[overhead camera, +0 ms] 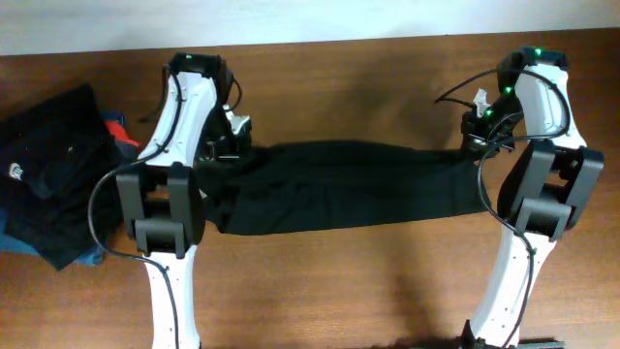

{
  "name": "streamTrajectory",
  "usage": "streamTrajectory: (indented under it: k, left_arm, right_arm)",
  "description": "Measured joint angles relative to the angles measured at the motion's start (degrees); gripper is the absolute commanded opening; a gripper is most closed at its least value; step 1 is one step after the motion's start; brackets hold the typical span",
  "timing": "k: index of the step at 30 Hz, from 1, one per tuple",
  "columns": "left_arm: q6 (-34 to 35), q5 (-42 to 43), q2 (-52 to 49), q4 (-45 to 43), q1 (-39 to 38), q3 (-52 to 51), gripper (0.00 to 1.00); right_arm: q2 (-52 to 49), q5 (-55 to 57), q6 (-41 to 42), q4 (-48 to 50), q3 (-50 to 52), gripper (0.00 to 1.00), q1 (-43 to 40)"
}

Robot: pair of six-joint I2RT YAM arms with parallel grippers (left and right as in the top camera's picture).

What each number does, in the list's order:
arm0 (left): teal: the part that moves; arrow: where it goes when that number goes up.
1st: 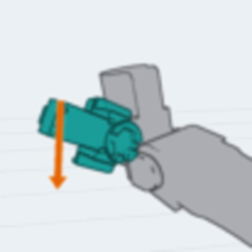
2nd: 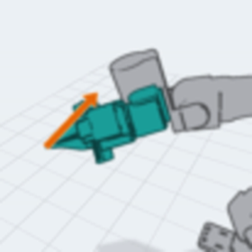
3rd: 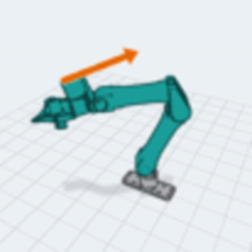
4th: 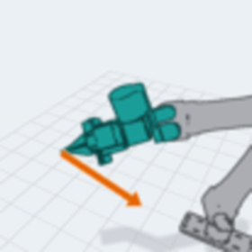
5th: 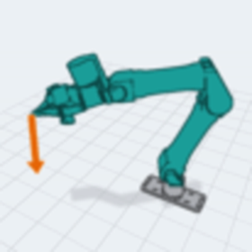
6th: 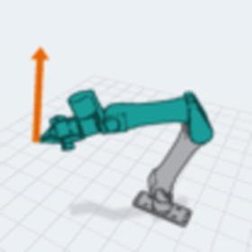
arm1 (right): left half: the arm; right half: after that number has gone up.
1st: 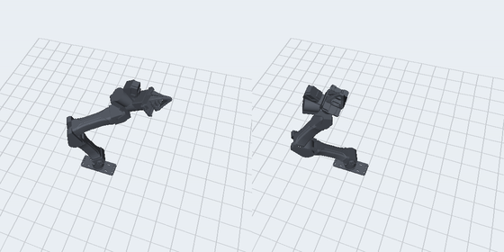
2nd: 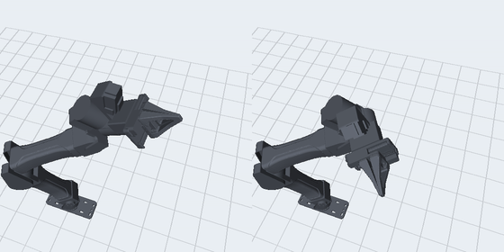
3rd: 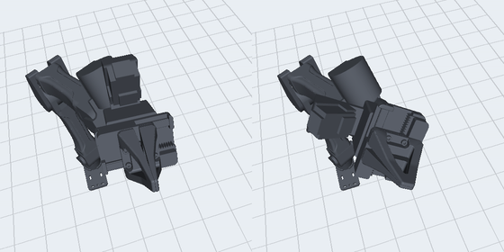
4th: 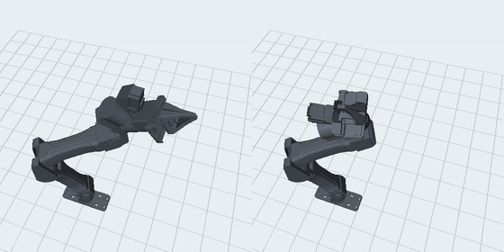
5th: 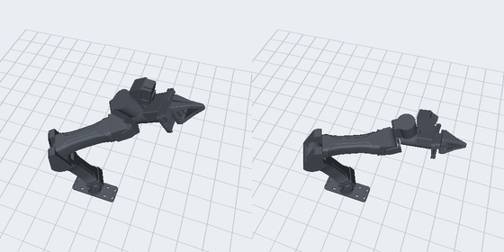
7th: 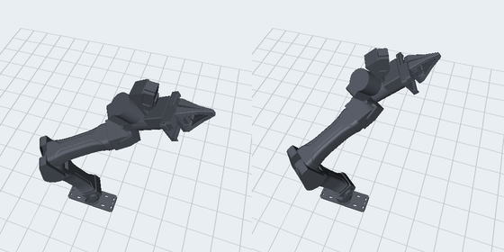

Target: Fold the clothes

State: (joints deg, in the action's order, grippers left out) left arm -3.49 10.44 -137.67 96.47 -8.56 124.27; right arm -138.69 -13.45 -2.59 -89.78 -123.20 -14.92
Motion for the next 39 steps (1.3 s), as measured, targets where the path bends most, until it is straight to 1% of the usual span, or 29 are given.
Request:
streamTrajectory:
  k: [6, 10, 13, 14, 23, 25, 26, 29, 33, 35, 36, 37, 38, 39]
  left_arm:
    - [0.0, 0.0, 0.0, 0.0, 0.0, -3.6, 0.01]
    - [0.0, 0.0, 0.0, 0.0, 0.0, -3.7, 0.02]
    - [0.0, 0.0, 0.0, 0.0, 0.0, -3.7, 0.02]
    - [0.0, 0.0, 0.0, 0.0, 0.0, -3.7, 0.02]
    - [0.0, -0.1, 0.0, 0.0, 0.0, -3.7, 0.02]
    - [0.0, -0.2, 0.0, 0.0, 0.0, -3.7, 0.02]
    - [0.0, -0.2, 0.0, 0.0, 0.0, -3.7, 0.02]
    - [0.0, -0.2, 0.0, 0.0, 0.0, -3.7, 0.02]
    - [0.0, -0.2, 0.0, 0.0, 0.0, -3.7, 0.02]
    - [0.0, -0.2, 0.0, 0.0, 0.0, -3.7, 0.02]
    - [0.0, -0.2, 0.0, 0.0, 0.0, -3.7, 0.02]
    - [0.0, -0.2, 0.0, 0.0, 0.0, -3.7, 0.02]
    - [0.0, -0.2, 0.0, 0.0, 0.0, -3.7, 0.02]
    - [0.0, -0.2, 0.0, 0.0, 0.0, -3.7, 0.02]
  right_arm:
    - [0.0, 0.1, 0.0, -0.4, 0.0, 0.2, 0.0]
    - [0.0, 0.4, 0.0, -3.3, 0.0, 0.21, 0.0]
    - [0.0, 2.8, 0.3, -7.3, 0.1, 0.38, 0.0]
    - [0.0, 3.3, 0.1, -7.3, 0.1, 0.42, 0.0]
    - [0.0, 8.4, 0.0, -6.3, 1.9, 0.43, 0.0]
    - [0.0, 8.9, 0.0, -6.2, 2.5, 0.44, 0.0]
    - [0.0, 8.9, 0.0, -5.8, 2.8, 0.49, 0.0]
    - [0.0, 8.7, 0.0, -2.6, 3.7, 0.49, 0.0]
    - [0.0, 5.4, 0.0, 3.2, 5.6, 0.48, 0.0]
    - [0.0, 4.3, 0.0, 4.6, 6.2, 0.47, 0.0]
    - [0.0, 3.2, 0.0, 6.3, 6.6, 0.41, 0.0]
    - [0.0, 2.8, 0.0, 6.9, 6.8, 0.29, 0.0]
    - [0.0, 2.4, 0.0, 7.2, 6.8, 0.24, 0.0]
    - [0.0, 2.1, -0.1, 7.6, 6.8, 0.15, 0.0]
